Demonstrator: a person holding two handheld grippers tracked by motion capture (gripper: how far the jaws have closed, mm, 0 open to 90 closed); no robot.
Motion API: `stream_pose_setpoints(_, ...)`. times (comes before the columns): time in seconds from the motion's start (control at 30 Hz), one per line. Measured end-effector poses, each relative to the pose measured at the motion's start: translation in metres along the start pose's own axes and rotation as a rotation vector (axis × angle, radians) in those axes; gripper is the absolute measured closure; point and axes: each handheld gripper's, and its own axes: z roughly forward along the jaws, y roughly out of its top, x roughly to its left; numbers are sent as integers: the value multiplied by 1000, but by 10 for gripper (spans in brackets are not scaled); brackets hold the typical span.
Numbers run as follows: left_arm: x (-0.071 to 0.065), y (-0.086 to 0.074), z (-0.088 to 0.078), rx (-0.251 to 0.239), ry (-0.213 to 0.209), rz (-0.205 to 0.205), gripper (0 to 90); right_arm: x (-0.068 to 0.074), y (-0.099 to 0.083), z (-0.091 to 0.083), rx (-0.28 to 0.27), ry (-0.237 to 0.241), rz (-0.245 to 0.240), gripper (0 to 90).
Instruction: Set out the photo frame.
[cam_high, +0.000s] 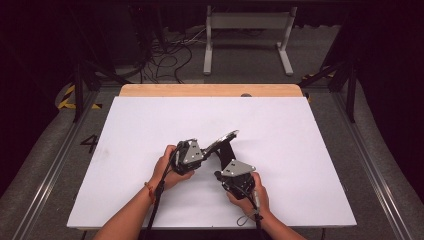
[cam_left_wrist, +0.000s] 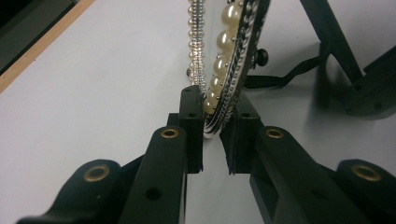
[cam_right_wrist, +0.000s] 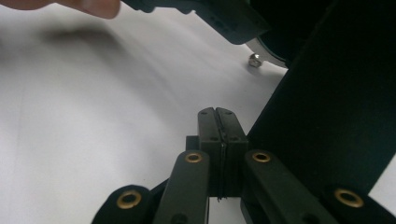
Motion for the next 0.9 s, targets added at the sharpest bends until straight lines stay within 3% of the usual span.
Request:
stream_pose_setpoints(0.57, -10, 4, -7, 39, 9, 37, 793, -10, -3, -5, 11, -22, 21, 900)
stream_pose_setpoints(0.9, -3, -1, -9, -52, -57, -63, 722, -14, -2, -11, -18, -4, 12, 900)
